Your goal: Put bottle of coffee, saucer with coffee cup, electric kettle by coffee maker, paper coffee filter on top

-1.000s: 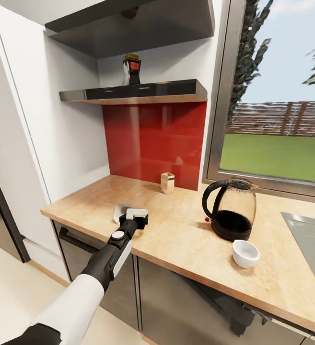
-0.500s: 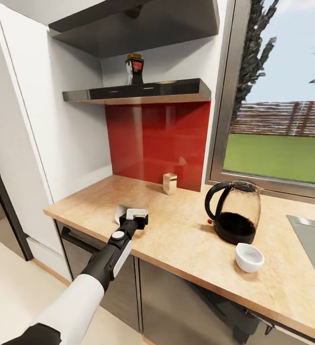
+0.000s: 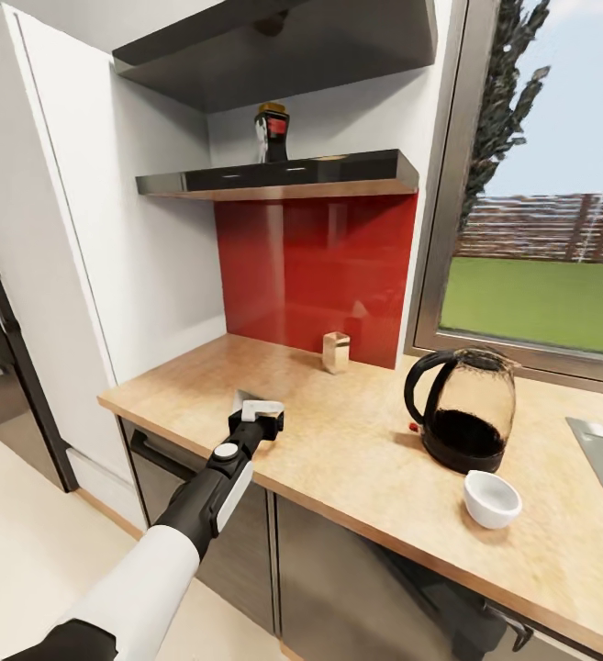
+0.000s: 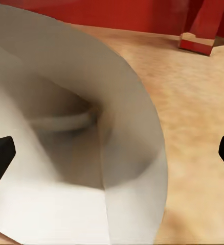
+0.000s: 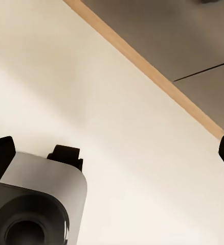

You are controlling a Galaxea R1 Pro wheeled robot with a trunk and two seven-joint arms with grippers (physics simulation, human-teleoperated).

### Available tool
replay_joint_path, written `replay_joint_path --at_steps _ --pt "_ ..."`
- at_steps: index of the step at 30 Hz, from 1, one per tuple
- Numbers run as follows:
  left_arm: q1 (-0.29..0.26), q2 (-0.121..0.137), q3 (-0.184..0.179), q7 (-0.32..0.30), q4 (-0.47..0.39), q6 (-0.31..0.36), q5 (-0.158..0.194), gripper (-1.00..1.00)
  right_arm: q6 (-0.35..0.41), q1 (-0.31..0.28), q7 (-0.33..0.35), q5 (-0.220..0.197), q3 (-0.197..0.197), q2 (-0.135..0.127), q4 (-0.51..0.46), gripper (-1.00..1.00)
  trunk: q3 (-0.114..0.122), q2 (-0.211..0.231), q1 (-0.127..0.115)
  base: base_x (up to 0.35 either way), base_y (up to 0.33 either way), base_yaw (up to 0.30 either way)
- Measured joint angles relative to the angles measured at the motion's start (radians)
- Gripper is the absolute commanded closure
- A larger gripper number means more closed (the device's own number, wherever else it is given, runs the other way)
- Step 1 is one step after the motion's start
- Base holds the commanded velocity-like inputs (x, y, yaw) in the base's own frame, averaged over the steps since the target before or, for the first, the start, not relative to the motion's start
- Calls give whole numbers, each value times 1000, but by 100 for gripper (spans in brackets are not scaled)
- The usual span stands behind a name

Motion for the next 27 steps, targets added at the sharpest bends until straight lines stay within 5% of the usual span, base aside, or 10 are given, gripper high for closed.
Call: replay_joint_path --at_steps 27 --pt "0 0 1 0 2 -6 0 -100 0 0 0 0 0 0 0 -100 0 0 0 41 -61 0"
